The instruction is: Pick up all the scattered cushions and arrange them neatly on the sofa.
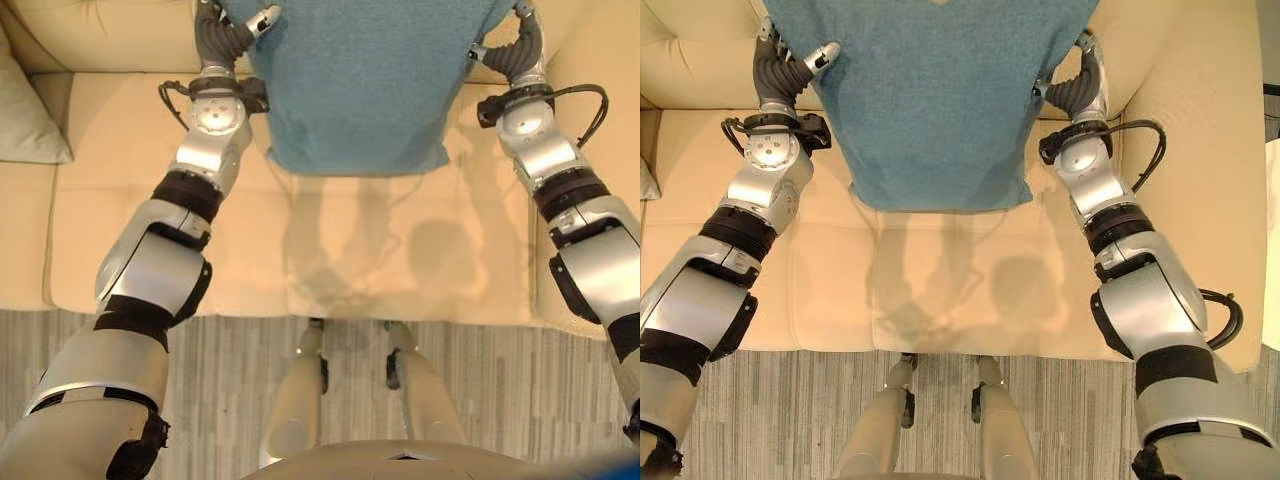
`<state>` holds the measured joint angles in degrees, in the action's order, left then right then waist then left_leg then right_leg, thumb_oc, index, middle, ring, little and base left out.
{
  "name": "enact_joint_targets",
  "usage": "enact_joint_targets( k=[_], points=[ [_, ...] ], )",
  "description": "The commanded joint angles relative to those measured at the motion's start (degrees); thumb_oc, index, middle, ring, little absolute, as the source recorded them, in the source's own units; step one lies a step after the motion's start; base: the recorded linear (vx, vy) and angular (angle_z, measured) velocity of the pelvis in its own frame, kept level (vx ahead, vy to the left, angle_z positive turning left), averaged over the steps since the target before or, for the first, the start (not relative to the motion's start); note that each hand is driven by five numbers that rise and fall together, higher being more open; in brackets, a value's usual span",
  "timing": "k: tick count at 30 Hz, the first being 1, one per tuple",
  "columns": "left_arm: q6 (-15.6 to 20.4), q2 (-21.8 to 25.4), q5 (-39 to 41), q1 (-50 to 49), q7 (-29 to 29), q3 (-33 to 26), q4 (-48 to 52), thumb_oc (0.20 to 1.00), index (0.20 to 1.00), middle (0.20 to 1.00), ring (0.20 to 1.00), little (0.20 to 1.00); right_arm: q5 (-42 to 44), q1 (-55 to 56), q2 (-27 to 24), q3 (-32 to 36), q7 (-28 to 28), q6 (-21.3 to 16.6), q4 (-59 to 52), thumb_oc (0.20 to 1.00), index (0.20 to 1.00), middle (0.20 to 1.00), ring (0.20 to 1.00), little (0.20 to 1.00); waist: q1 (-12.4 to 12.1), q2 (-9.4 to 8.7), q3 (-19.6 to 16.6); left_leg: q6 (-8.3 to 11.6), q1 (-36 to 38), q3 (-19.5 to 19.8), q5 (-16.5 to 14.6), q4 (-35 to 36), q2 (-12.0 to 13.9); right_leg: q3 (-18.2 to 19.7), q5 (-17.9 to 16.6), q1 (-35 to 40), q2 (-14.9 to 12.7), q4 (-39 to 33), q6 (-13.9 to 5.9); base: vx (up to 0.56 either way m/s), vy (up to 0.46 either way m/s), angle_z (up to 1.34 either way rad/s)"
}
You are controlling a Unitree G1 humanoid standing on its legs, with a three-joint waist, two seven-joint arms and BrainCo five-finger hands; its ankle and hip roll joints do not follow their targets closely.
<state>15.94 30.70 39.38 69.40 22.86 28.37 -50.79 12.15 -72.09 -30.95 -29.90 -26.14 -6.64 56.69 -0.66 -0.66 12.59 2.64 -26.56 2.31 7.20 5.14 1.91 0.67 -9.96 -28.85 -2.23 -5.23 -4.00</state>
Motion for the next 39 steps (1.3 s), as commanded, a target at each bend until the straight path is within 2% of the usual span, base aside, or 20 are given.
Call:
enact_joint_targets(
  k=[1,3,6,8,9,10,12,15,18,19,20,22,24,27,32,37,39],
  points=[
    [5.0,4.1,4.7,7.3,-1.1,0.2,-3.5,1.000,1.000,1.000,1.000,1.000,3.4,-8.0,-3.2,-4.6,2.6,-0.9,7.5,1.000,1.000,1.000,1.000,1.000,-1.2,-0.65,-1.8,4.25,0.6,2.0,0.3,-0.1,-2.2,-0.4,1.9,2.6,-3.7,0.2,-7.38,0.08,0.018,0.00],
    [5.2,6.6,5.6,6.1,-1.7,-1.2,-3.2,1.000,1.000,1.000,1.000,1.000,4.7,-7.7,-5.1,-4.5,3.2,-0.7,8.1,1.000,1.000,1.000,1.000,1.000,-1.4,-0.80,-1.9,4.16,1.6,1.9,0.0,-0.1,-2.1,-0.4,2.2,3.3,-3.7,0.2,-7.22,0.05,-0.008,0.05],
    [6.6,11.5,4.6,-2.0,-2.3,-5.4,4.5,1.000,1.000,1.000,1.000,1.000,6.4,-2.5,-10.5,-1.8,4.5,-1.7,2.6,1.000,1.000,1.000,1.000,1.000,-1.3,-0.87,-2.5,4.12,3.4,1.9,-0.7,-0.1,-1.8,-0.4,2.9,4.9,-3.8,0.2,-7.17,0.07,-0.010,0.02],
    [7.1,15.3,0.8,-12.0,-2.7,-9.8,14.7,1.000,1.000,1.000,1.000,1.000,6.0,7.4,-14.9,4.1,5.3,-3.6,-9.3,1.000,1.000,1.000,1.000,1.000,-0.8,-0.91,-3.0,4.09,4.8,1.8,-1.2,-0.1,-1.6,-0.4,3.3,6.1,-3.9,0.2,-7.14,0.06,-0.010,0.07],
    [7.2,15.4,-0.7,-20.1,-3.4,-13.9,20.7,1.000,1.000,1.000,1.000,1.000,6.1,16.3,-15.4,9.8,6.2,-4.4,-15.6,1.000,1.000,1.000,1.000,1.000,-0.6,-0.87,-3.4,4.06,6.0,1.8,-1.6,-0.1,-1.5,-0.6,3.8,7.1,-3.8,0.2,-7.17,0.15,-0.038,0.06],
    [6.2,11.5,-3.0,-36.8,-6.3,-21.1,31.1,1.000,1.000,1.000,1.000,1.000,4.9,34.2,-12.8,20.6,9.4,-5.2,-26.3,1.000,1.000,1.000,1.000,1.000,0.0,-0.89,-4.8,4.01,8.7,1.9,-2.5,-0.1,-1.0,-0.6,5.0,9.8,-3.9,0.2,-7.18,0.15,-0.045,0.00],
    [5.5,9.8,-3.8,-41.4,-6.9,-22.5,33.0,1.000,1.000,1.000,1.000,1.000,4.3,39.2,-11.1,22.9,10.0,-5.2,-29.1,1.000,1.000,1.000,1.000,1.000,0.1,-0.95,-5.4,4.01,9.6,1.9,-2.7,-0.1,-0.9,-0.8,5.2,10.7,-3.9,0.2,-7.15,0.08,-0.028,-0.01],
    [3.6,4.1,-6.6,-51.9,-9.0,-25.9,34.0,1.000,1.000,1.000,1.000,1.000,3.0,49.6,-5.2,28.0,12.3,-5.8,-30.8,1.000,1.000,1.000,1.000,1.000,0.4,-0.88,-6.4,4.06,11.6,1.6,-3.2,-0.1,-0.7,-1.1,5.8,12.8,-3.9,0.2,-7.04,0.05,-0.020,-0.10],
    [0.7,-0.8,-8.5,-61.5,-12.4,-27.1,30.9,1.000,1.000,1.000,1.000,1.000,0.4,58.6,-1.3,30.7,14.3,-5.3,-30.5,1.000,1.000,1.000,1.000,1.000,0.7,-0.75,-7.5,4.05,13.5,1.7,-3.3,-0.1,-0.5,-1.6,6.3,14.7,-3.6,0.2,-6.69,0.02,-0.024,-0.05],
    [-0.1,-1.1,-10.5,-63.3,-13.9,-27.1,28.4,1.000,1.000,1.000,1.000,1.000,-1.0,61.0,-0.7,31.2,14.9,-4.6,-29.9,1.000,1.000,1.000,1.000,1.000,0.9,-0.66,-7.7,4.04,14.1,1.6,-3.3,-0.1,-0.4,-1.7,6.5,15.3,-3.5,0.2,-6.63,0.00,0.000,0.00],
    [-2.0,-3.8,-11.0,-66.5,-15.7,-26.4,23.0,1.000,1.000,1.000,1.000,1.000,-1.6,63.8,1.6,30.7,15.8,-4.6,-25.3,1.000,1.000,1.000,1.000,1.000,1.2,-0.61,-8.3,4.03,15.2,1.6,-3.2,-0.1,-0.3,-1.8,6.6,16.4,-3.3,0.2,-6.43,-0.01,-0.010,-0.04],
    [-2.1,-3.7,-13.4,-67.6,-16.2,-26.3,20.9,1.000,1.000,1.000,1.000,1.000,-3.1,65.5,2.0,30.7,16.1,-4.0,-24.4,1.000,1.000,1.000,1.000,1.000,1.3,-0.47,-8.5,4.10,15.7,1.5,-3.2,-0.1,-0.1,-2.0,6.8,17.0,-3.2,0.2,-6.34,-0.02,-0.007,-0.03],
    [-4.3,-7.1,-14.3,-69.2,-17.4,-25.4,11.9,1.000,1.000,1.000,1.000,1.000,-3.9,67.3,3.8,29.0,16.7,-3.7,-16.3,1.000,1.000,1.000,1.000,1.000,1.7,-0.47,-8.9,4.29,16.2,1.4,-2.7,-0.1,-0.1,-2.1,6.7,17.9,-2.9,0.2,-6.19,-0.05,-0.012,0.04],
    [-5.5,-9.8,-18.0,-68.7,-17.6,-24.9,0.4,1.000,1.000,1.000,1.000,1.000,-5.7,68.1,5.4,26.7,17.2,-2.3,-6.7,1.000,1.000,1.000,1.000,1.000,2.1,-0.45,-9.7,4.71,16.7,0.9,-2.1,-0.1,0.1,-2.6,6.7,18.7,-2.9,0.2,-5.94,-0.06,-0.012,0.04],
    [-8.3,-12.4,-25.2,-67.9,-17.0,-25.6,-17.3,1.000,1.000,1.000,1.000,1.000,-9.1,68.6,7.5,23.2,18.2,0.2,9.9,1.000,1.000,1.000,1.000,1.000,2.4,-0.59,-10.5,5.07,18.8,0.6,-2.0,-0.1,0.6,-3.1,7.1,21.5,-2.5,0.2,-4.89,-0.04,-0.043,0.11],
    [-9.3,-12.3,-29.6,-68.6,-17.4,-25.6,-20.4,1.000,1.000,1.000,1.000,1.000,-10.3,69.5,8.0,23.4,18.6,1.0,14.2,1.000,1.000,1.000,1.000,1.000,2.4,-0.62,-10.6,5.36,20.2,0.8,-2.0,-0.1,1.3,-3.1,7.9,23.2,-1.4,0.2,-4.24,-0.04,-0.062,0.02],
    [-9.6,-11.9,-31.0,-68.8,-17.5,-25.6,-21.3,1.000,1.000,1.000,1.000,1.000,-10.6,70.4,8.3,23.2,18.9,1.1,15.9,1.000,1.000,1.000,1.000,1.000,2.3,-0.79,-10.4,5.94,20.0,1.3,-1.1,-0.1,2.0,-3.5,8.5,23.8,-0.3,0.2,-3.71,-0.09,-0.103,0.02]
  ],
)
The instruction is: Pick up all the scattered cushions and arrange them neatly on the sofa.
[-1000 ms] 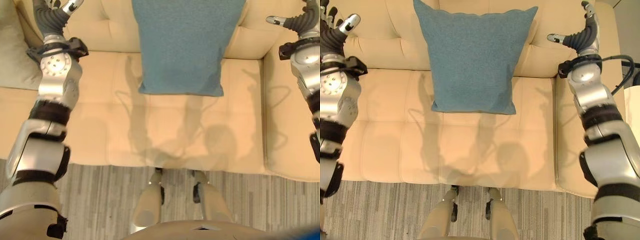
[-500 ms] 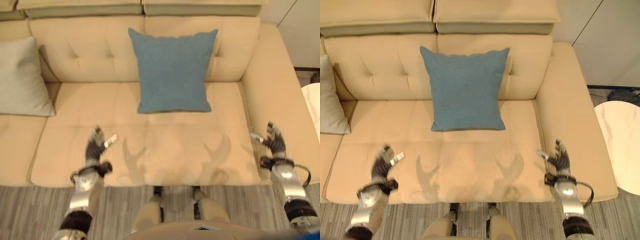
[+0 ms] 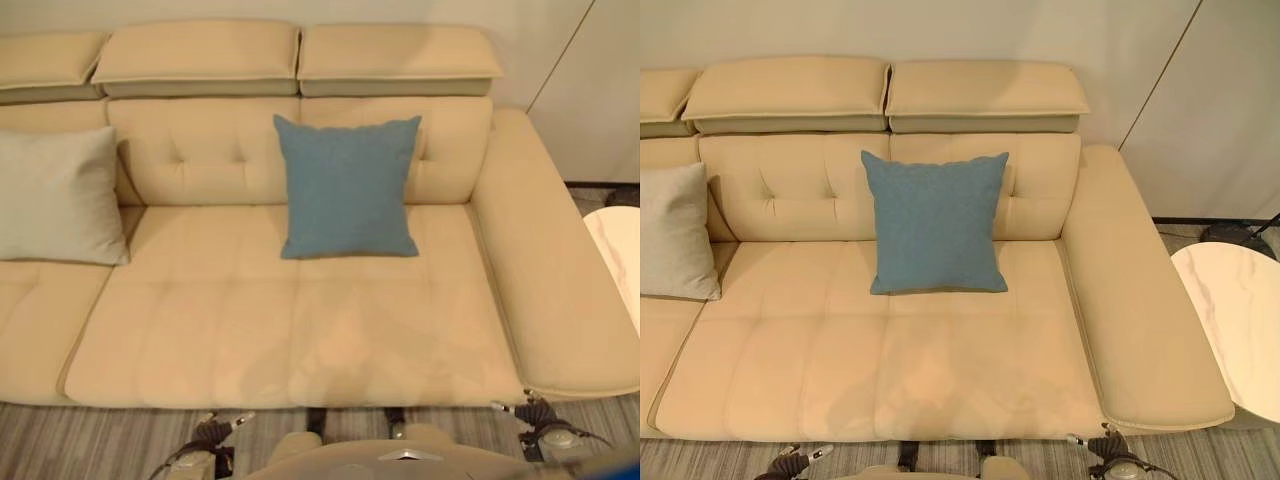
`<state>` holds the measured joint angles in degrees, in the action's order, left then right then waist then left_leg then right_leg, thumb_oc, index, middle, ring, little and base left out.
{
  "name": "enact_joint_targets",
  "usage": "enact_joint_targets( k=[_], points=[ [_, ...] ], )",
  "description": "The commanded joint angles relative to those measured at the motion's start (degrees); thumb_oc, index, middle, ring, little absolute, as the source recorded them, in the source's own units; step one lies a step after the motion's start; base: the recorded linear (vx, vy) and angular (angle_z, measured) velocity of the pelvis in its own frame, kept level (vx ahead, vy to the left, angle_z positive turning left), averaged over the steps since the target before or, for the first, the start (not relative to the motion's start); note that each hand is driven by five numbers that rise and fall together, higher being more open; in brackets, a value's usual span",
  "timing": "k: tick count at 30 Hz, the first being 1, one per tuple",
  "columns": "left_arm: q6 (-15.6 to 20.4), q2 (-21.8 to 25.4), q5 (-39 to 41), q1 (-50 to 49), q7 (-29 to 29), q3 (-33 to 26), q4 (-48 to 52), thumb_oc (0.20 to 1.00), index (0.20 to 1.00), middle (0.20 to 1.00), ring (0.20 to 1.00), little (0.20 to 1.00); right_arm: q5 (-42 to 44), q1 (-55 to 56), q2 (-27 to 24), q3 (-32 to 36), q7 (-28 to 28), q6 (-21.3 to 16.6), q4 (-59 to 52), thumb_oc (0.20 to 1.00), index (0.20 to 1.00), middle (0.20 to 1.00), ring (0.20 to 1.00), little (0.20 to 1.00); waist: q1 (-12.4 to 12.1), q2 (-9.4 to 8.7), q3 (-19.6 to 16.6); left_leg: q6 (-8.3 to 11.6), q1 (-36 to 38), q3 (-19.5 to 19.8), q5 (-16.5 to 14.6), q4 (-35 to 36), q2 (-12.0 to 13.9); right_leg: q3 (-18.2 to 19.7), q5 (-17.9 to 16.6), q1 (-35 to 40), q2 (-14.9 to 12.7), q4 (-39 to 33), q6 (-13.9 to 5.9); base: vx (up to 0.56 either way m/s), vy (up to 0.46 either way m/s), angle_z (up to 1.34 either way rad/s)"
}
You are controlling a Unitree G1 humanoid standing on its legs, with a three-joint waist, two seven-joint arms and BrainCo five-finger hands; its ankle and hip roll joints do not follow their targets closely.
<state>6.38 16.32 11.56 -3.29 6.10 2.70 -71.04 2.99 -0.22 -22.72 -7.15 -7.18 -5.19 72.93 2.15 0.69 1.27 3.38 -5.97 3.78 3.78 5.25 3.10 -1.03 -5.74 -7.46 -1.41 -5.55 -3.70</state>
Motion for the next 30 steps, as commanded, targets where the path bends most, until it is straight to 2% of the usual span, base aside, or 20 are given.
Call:
enact_joint_targets(
  k=[1,3,5,6,7,8,11,12,13,14,15,17,18,19,21,24,26,30],
  points=[
    [0.0,2.5,-3.2,3.9,-0.7,0.0,-1.1,1.000,1.000,1.000,1.000,1.000,-1.5,-1.5,0.1,0.5,-0.1,-0.3,-0.3,1.000,1.000,1.000,1.000,1.000,-0.5,-2.14,0.9,5.21,-0.6,-0.2,2.4,-0.3,0.8,-1.8,4.3,2.5,-1.2,0.6,-4.01,-0.09,-0.059,0.03],
    [-0.3,2.9,-3.0,5.0,-0.6,0.6,-0.8,1.000,1.000,1.000,1.000,1.000,-0.5,-1.6,-0.5,1.1,-0.2,0.1,0.6,1.000,1.000,1.000,1.000,1.000,-0.6,-2.55,1.9,5.45,-2.6,0.1,4.2,-0.3,0.8,-2.2,4.9,1.8,-0.5,0.6,-3.61,-0.23,-0.073,0.11],
    [-0.2,2.6,-3.2,5.5,-0.9,1.2,-0.4,1.000,1.000,1.000,1.000,1.000,0.2,-1.8,-0.8,1.3,-0.2,0.1,0.8,1.000,1.000,1.000,1.000,1.000,0.1,-4.00,2.5,3.84,-4.1,-0.4,0.5,-6.4,-0.3,-2.2,3.6,0.1,-1.4,0.6,-3.54,-0.25,-0.052,0.28],
    [-0.2,2.6,-3.2,5.5,-0.9,1.2,-0.4,1.000,1.000,1.000,1.000,1.000,0.2,-1.8,-0.8,1.3,-0.2,0.1,0.8,1.000,1.000,1.000,1.000,1.000,0.1,-3.96,2.4,3.83,-4.3,-0.4,0.1,-6.9,-0.3,-2.2,3.7,0.1,-1.4,0.6,-3.54,-0.20,-0.014,0.31],
    [-0.1,2.2,-3.8,5.7,-1.3,1.8,-0.5,1.000,1.000,1.000,1.000,1.000,0.1,-1.6,-0.7,1.2,0.0,0.3,0.9,1.000,1.000,1.000,1.000,1.000,0.5,-5.27,1.9,2.88,-3.5,1.7,-4.8,-11.3,-2.1,-1.8,2.6,-1.2,-2.3,0.6,-3.66,-0.14,0.031,0.24],
    [-0.2,1.9,-4.0,5.6,-1.6,2.2,-0.5,1.000,1.000,1.000,1.000,1.000,0.0,-1.4,-0.5,1.1,0.2,0.5,1.1,1.000,1.000,1.000,1.000,1.000,0.7,-5.41,1.8,2.57,-2.6,2.8,-6.0,-12.1,-2.4,-1.4,2.1,-1.6,-2.4,0.6,-3.78,-0.14,0.030,0.02],
    [-0.7,1.2,-3.4,6.0,-2.0,2.5,-0.7,1.000,1.000,1.000,1.000,1.000,0.0,-1.0,-0.1,1.2,0.5,1.0,1.5,1.000,1.000,1.000,1.000,1.000,1.4,-5.26,1.7,2.35,-0.3,4.7,-7.0,-13.9,-2.2,-0.8,0.9,-2.5,-2.6,0.6,-4.12,-0.08,0.104,-0.02],
    [-0.8,1.1,-3.0,6.3,-2.0,2.7,-0.6,1.000,1.000,1.000,1.000,1.000,0.4,-0.9,0.2,1.3,0.5,1.3,1.4,1.000,1.000,1.000,1.000,1.000,1.9,-4.83,1.6,2.18,0.7,5.4,-6.5,-12.2,-2.1,-0.2,-0.1,-3.1,-2.6,0.6,-4.52,-0.08,0.166,0.12],
    [-0.9,0.8,-3.4,6.2,-1.9,3.2,-0.5,1.000,1.000,1.000,1.000,1.000,0.8,-1.1,0.2,1.4,0.8,1.5,1.3,1.000,1.000,1.000,1.000,1.000,2.3,-4.42,1.5,1.85,1.3,4.4,-7.1,-10.6,-1.8,0.5,-0.6,-3.7,-2.5,0.6,-4.85,-0.20,0.327,-0.04],
    [-1.3,0.6,-4.3,6.6,-1.7,3.6,-0.8,1.000,1.000,1.000,1.000,1.000,-0.8,-1.8,0.8,0.4,0.6,2.0,1.9,1.000,1.000,1.000,1.000,1.000,2.4,-4.75,2.3,0.00,2.4,3.4,-8.3,-8.0,-4.4,1.8,-4.0,-6.5,-3.6,0.6,-6.49,-0.32,0.386,-0.32],
    [-1.3,0.7,-5.0,6.7,-1.4,3.7,-1.3,1.000,1.000,1.000,1.000,1.000,-1.6,-2.6,1.1,0.1,0.5,2.2,1.9,1.000,1.000,1.000,1.000,1.000,1.9,-5.09,3.2,-0.67,2.1,2.7,-8.4,-7.7,-6.1,1.9,-5.0,-8.2,-4.1,0.6,-7.38,-0.39,0.405,-1.06],
    [-1.4,1.4,-4.8,6.3,-1.3,3.0,-2.0,1.000,1.000,1.000,1.000,1.000,-3.0,-3.4,1.5,-0.2,0.4,2.7,2.5,1.000,1.000,1.000,1.000,1.000,1.9,-4.88,4.2,-1.22,1.3,2.6,-7.6,-7.6,-7.1,3.5,-4.7,-9.4,-4.4,1.7,-7.88,-0.34,0.208,-1.43],
    [-1.5,2.1,-5.2,6.2,-1.2,3.0,-2.2,1.000,1.000,1.000,1.000,1.000,-3.5,-3.8,1.7,-0.7,0.2,2.8,3.1,1.000,1.000,1.000,1.000,1.000,1.1,-4.03,4.5,-1.42,0.8,2.1,-6.8,-7.6,-6.4,3.4,-2.0,-8.0,-5.2,5.6,-6.72,-0.35,0.104,-0.54],
    [-1.7,2.4,-5.6,6.1,-0.9,2.4,-2.5,1.000,1.000,1.000,1.000,1.000,-3.7,-3.9,1.8,-0.8,0.4,2.9,3.3,1.000,1.000,1.000,1.000,1.000,0.3,-3.57,3.9,-1.70,0.1,1.7,-6.2,-6.8,-6.1,2.1,-0.7,-6.5,-6.3,7.1,-6.04,-0.27,0.049,0.20],
    [-1.8,2.6,-5.2,6.0,-0.8,1.9,-2.6,1.000,1.000,1.000,1.000,1.000,-3.3,-3.9,1.8,-0.3,0.5,3.0,3.3,1.000,1.000,1.000,1.000,1.000,-0.2,-3.26,3.3,-1.62,-0.3,2.1,-5.7,-6.6,-6.0,3.3,0.5,-4.6,-6.4,8.3,-6.01,-0.09,-0.009,0.04],
    [-1.8,2.7,-5.1,5.8,-0.9,1.6,-3.0,1.000,1.000,1.000,1.000,1.000,-2.8,-3.5,1.8,0.2,0.7,3.1,3.4,1.000,1.000,1.000,1.000,1.000,-0.9,-3.66,2.0,-1.24,0.2,2.0,-5.5,-5.5,-5.8,3.2,0.0,-2.8,-6.9,4.8,-6.48,0.02,-0.022,-0.18],
    [-2.0,1.8,-5.1,5.2,-1.1,1.2,-3.8,1.000,1.000,1.000,1.000,1.000,-2.0,-2.9,2.0,0.7,0.9,3.1,3.8,1.000,1.000,1.000,1.000,1.000,-0.7,-4.15,-0.2,-0.57,1.8,1.1,-4.4,-2.7,-4.9,2.8,-0.8,-1.3,-6.3,0.6,-7.60,0.06,-0.087,-0.01],
    [-2.2,1.3,-4.7,5.2,-1.1,0.8,-4.1,1.000,1.000,1.000,1.000,1.000,-0.8,-2.7,2.4,1.3,1.0,3.2,4.1,1.000,1.000,1.000,1.000,1.000,-0.5,-3.90,-0.7,-0.12,2.5,0.9,-3.4,-1.3,-4.4,2.9,-0.4,-0.9,-5.8,0.6,-7.64,0.00,-0.043,0.22]
  ],
)
